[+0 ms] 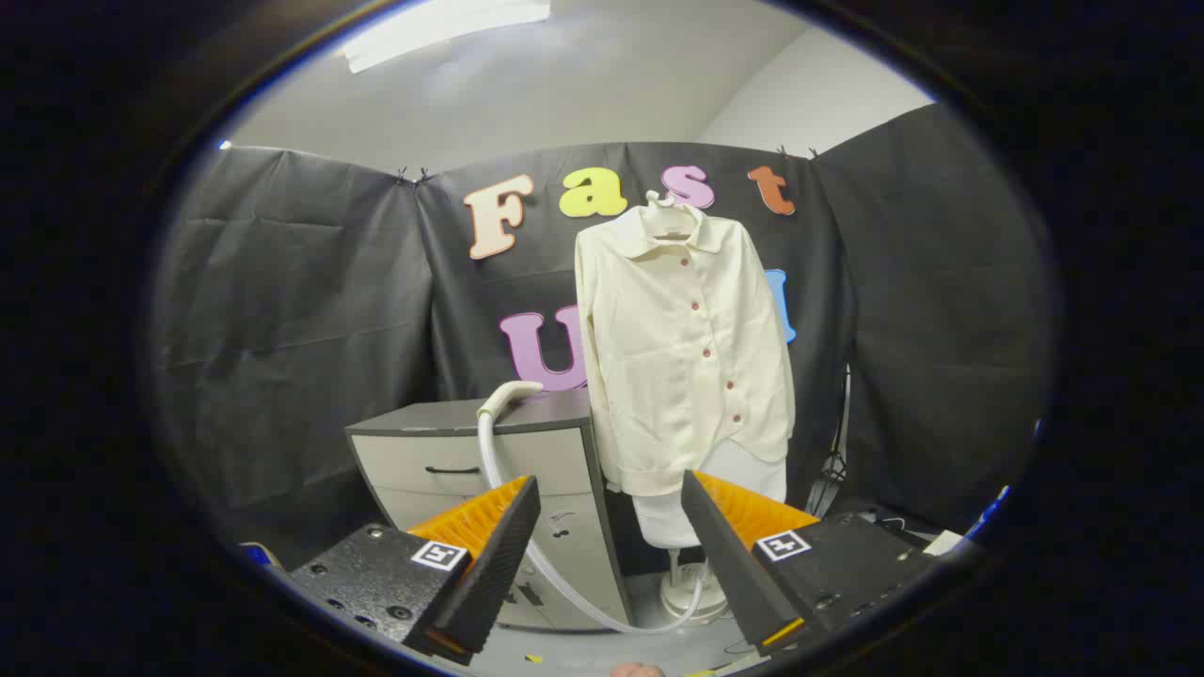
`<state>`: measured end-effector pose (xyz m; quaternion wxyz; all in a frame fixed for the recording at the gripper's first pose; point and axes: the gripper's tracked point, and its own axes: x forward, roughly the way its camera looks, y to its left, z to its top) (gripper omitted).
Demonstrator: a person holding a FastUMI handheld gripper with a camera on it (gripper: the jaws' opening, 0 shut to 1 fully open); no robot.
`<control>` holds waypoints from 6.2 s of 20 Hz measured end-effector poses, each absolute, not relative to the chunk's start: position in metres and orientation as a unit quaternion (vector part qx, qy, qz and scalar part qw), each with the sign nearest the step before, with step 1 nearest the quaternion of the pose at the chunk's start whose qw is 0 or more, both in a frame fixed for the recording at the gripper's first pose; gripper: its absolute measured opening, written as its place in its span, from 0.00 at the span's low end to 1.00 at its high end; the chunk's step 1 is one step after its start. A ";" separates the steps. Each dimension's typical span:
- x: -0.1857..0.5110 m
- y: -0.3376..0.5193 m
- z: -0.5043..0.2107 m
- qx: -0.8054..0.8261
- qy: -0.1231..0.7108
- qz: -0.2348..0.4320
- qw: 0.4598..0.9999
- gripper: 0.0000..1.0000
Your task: Iron the clothes twice with a garment steamer, once on the left side and once on the right side.
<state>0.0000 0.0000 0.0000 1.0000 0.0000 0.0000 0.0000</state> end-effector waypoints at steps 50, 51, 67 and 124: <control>0.192 0.166 -0.011 -0.023 0.001 0.087 0.996 0.96; 0.206 0.177 -0.009 -0.027 0.000 0.091 0.995 0.96; 0.405 0.237 -0.031 -0.053 0.130 0.065 0.988 0.95; 0.284 -0.036 0.141 -0.039 0.025 0.031 0.998 0.27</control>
